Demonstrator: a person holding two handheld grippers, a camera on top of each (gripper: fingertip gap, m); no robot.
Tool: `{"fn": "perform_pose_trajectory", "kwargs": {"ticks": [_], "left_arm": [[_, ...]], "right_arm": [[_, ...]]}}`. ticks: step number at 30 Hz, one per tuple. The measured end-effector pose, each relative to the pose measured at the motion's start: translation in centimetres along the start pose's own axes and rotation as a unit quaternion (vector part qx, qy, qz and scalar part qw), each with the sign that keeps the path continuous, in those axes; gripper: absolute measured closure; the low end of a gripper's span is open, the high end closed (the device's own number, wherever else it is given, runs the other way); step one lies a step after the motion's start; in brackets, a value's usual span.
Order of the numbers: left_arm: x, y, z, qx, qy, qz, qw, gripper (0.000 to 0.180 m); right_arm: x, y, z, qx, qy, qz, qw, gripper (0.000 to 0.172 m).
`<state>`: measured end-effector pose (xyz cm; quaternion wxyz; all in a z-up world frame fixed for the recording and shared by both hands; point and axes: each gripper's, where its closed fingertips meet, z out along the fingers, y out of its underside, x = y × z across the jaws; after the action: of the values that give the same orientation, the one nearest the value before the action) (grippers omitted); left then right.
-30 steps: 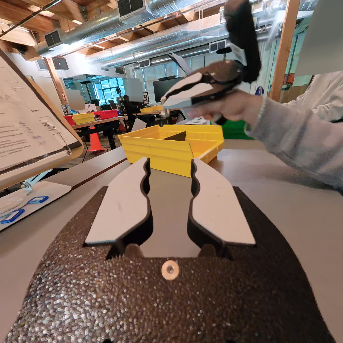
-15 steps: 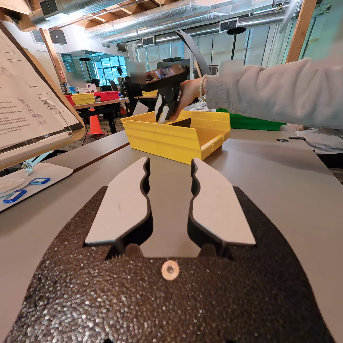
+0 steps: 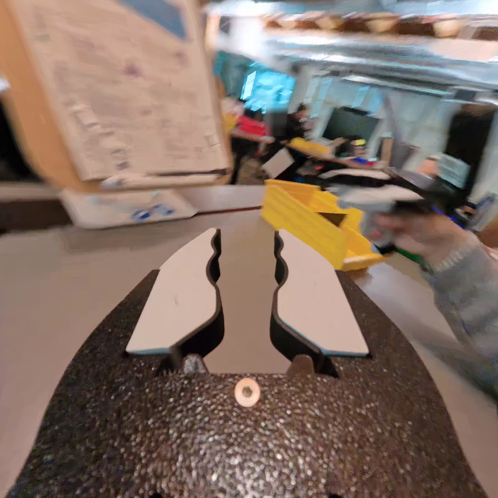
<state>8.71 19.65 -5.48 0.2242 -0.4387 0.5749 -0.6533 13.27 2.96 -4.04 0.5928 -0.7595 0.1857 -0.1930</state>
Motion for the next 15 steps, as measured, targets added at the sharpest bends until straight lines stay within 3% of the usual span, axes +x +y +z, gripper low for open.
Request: {"fn": "perform_pose_trajectory", "kwargs": {"ticks": [3, 6, 10, 13, 15], "left_arm": [[-7.5, -1.0, -4.4, -0.094, -0.131, -0.040, 0.986, 0.140], [-14.9, -0.9, -8.5, -0.191, -0.246, -0.050, 0.949, 0.128], [-21.9, 0.3, -11.2, -0.272, -0.319, -0.139, 0.897, 0.128], [-25.2, 2.1, -11.5, -0.312, -0.350, -0.230, 0.853, 0.129], [-26.8, 3.7, -12.0, -0.351, -0.375, -0.245, 0.822, 0.133]], "right_arm": [[-3.1, 1.7, 1.4, 0.027, 0.016, 0.002, 1.000, 0.107], [-2.7, 3.6, 2.4, 0.029, 0.067, -0.026, 0.997, 0.105], [-3.0, 6.0, 3.1, 0.000, 0.067, -0.054, 0.996, 0.101], [-3.4, 7.0, 3.2, -0.007, 0.063, -0.072, 0.995, 0.101], [-3.6, 7.2, 3.0, -0.008, 0.064, -0.081, 0.995, 0.101]]}}
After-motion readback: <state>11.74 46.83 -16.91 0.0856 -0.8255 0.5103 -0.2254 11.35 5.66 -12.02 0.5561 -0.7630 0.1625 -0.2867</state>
